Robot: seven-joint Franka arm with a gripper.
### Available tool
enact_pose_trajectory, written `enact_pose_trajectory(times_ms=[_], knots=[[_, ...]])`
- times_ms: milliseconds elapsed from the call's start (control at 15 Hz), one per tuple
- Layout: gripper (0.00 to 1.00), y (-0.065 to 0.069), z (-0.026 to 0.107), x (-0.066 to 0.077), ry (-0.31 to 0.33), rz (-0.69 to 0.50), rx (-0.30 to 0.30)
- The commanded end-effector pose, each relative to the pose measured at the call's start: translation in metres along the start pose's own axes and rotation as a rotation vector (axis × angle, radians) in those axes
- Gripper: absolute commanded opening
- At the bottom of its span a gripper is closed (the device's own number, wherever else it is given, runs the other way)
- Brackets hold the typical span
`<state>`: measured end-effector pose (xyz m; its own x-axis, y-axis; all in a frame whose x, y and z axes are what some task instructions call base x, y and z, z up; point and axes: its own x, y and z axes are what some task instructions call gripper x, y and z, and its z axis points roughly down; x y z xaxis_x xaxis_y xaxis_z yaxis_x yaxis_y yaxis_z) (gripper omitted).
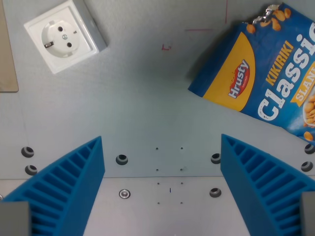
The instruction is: Move in gripper positive x
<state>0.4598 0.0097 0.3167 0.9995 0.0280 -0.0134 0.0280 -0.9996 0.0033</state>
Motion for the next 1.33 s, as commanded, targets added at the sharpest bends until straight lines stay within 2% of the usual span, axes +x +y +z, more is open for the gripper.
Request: enact_pose_trajectory(times_ms=[67, 1333], knots=[[1.0, 0.0, -0.003, 0.005, 0.007, 0.0, 0.0], [1.0, 0.0, -0.004, 0.1, 0.007, 0.0, 0.0]])
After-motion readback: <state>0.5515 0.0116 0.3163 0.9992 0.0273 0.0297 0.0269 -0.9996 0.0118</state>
